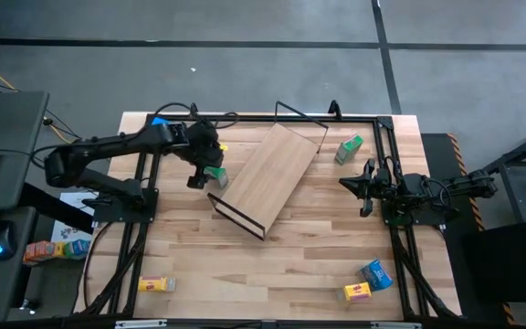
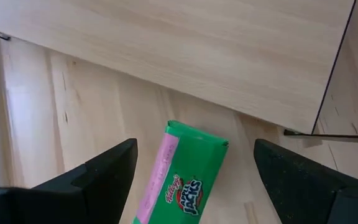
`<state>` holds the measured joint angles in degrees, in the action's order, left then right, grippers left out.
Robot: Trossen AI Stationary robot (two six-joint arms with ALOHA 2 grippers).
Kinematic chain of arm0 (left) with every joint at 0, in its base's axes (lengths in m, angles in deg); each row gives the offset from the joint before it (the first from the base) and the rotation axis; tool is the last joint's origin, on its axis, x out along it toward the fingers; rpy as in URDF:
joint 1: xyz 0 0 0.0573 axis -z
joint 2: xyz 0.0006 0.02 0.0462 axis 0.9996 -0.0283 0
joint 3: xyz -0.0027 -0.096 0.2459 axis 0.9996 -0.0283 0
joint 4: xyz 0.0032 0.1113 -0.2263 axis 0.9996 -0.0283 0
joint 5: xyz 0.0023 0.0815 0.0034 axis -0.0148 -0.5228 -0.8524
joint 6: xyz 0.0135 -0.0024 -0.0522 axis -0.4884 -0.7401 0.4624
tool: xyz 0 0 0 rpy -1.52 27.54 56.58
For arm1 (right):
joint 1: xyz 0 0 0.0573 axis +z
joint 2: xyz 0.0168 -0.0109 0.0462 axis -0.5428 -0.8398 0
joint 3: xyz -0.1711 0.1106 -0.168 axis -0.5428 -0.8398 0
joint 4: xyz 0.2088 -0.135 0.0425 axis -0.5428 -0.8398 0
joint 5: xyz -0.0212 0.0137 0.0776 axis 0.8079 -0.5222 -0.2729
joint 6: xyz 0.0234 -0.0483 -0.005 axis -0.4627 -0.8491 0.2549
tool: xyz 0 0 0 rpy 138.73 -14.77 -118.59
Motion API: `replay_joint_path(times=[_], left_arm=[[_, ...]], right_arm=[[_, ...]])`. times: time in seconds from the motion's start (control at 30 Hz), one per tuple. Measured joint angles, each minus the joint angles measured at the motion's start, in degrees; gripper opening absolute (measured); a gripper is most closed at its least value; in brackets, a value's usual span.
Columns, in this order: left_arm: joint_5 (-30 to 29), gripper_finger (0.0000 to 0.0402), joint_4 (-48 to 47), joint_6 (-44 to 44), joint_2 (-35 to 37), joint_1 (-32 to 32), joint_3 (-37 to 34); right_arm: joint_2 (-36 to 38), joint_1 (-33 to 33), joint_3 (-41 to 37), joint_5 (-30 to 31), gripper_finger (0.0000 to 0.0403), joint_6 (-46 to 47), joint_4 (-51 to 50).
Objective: Stack cereal on shelf
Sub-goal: Put the left green cereal box on the shelf
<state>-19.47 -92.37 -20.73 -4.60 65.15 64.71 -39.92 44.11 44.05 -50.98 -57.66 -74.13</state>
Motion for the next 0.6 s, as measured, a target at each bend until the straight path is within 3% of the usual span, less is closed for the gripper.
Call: replay_joint_path(times=[0.23,0.6], left_arm=[[-4.73,0.0315,0.04,-1.52,-3.29,0.0,-0.04],[-4.98,0.0315,0.27,-2.57,-7.29,0.0,-0.04]], right_arm=[[0.0,-0.01,-0.02,0.0,0.0,0.0,0.02],[0.0,0.0,-0.01,0.0,0.0,0.0,0.02]])
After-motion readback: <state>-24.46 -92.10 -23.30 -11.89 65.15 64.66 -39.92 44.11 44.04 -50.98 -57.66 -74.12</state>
